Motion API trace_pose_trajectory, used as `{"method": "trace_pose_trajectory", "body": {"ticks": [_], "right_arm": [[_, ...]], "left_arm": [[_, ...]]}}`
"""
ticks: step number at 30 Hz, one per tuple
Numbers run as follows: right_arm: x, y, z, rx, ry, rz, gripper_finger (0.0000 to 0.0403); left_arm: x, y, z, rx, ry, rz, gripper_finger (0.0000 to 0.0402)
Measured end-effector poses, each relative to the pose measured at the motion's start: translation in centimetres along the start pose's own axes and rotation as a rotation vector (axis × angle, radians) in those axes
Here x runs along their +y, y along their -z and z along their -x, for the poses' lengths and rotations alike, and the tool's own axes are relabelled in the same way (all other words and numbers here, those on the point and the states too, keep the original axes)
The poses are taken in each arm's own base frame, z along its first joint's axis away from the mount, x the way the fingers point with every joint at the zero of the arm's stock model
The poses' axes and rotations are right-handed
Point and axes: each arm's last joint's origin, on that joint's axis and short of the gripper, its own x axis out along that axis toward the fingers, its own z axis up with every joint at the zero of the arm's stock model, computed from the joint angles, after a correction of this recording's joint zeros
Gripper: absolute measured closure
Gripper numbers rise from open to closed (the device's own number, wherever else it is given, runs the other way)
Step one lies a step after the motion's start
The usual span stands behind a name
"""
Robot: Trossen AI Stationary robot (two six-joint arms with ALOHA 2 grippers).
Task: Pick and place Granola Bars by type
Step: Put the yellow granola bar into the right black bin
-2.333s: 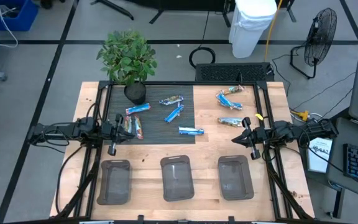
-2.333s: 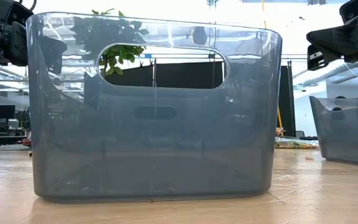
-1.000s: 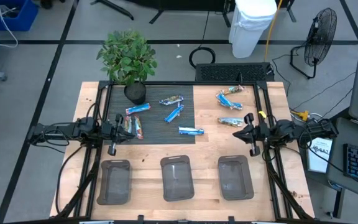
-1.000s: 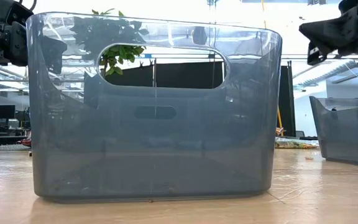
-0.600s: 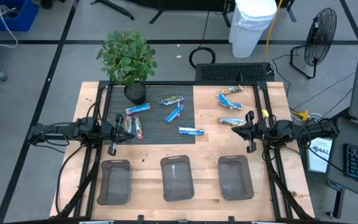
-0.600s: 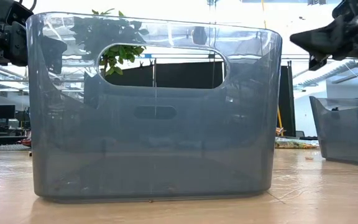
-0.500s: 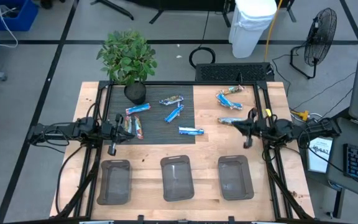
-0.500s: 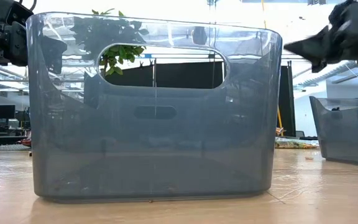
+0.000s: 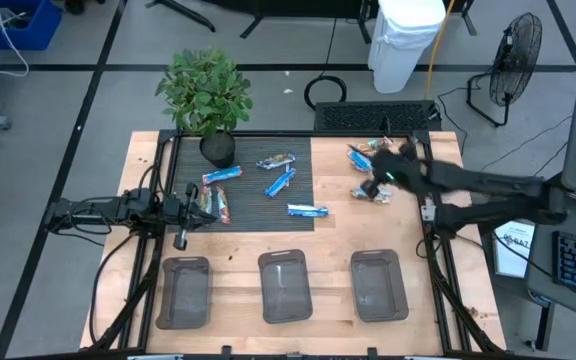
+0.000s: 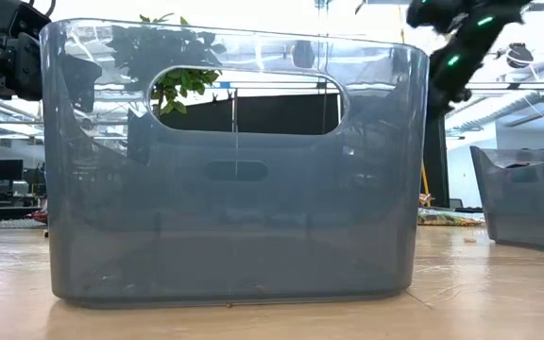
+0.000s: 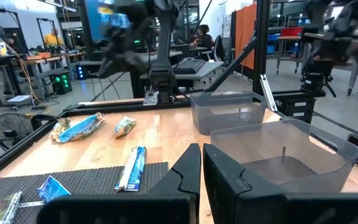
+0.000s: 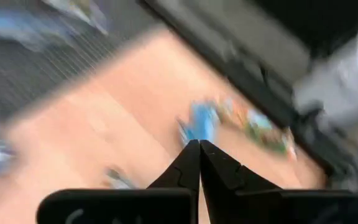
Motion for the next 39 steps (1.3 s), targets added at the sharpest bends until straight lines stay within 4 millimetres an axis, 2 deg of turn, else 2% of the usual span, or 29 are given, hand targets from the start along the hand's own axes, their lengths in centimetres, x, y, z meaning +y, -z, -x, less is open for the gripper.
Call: {"method": "trace_pose_trajectory", "body": {"ticks": [4, 9, 19, 23, 27, 32, 39], "right_arm": [[-1.3, -2.0, -3.6, 0.212, -0.018, -0.050, 0.0399], [-2.2, -1.6, -7.2, 0.373, -0.116, -0.088, 0.0379], [-2.4, -1.4, -8.8, 0.419, -0.125, -0.108, 0.0229], [-2.1, -1.2, -9.6, 0.447, -0.120, -0.101, 0.0193], [-1.9, -0.9, -10.6, 0.475, -0.063, -0.078, 0.0187], [-2.0, -0.8, -11.2, 0.462, 0.038, -0.055, 0.0200], [-2.0, -0.8, -11.2, 0.462, 0.032, -0.056, 0.0232]], "left_arm": [[0.0, 0.0, 0.0, 0.000, 0.000, 0.000, 0.0376], [0.0, 0.0, 0.0, 0.000, 0.000, 0.000, 0.0376], [0.0, 0.0, 0.0, 0.000, 0.000, 0.000, 0.0376], [0.0, 0.0, 0.0, 0.000, 0.000, 0.000, 0.0376], [0.0, 0.0, 0.0, 0.000, 0.000, 0.000, 0.0376], [0.0, 0.0, 0.0, 0.000, 0.000, 0.000, 0.0376], [0.0, 0.0, 0.0, 0.000, 0.000, 0.000, 0.0376]]}}
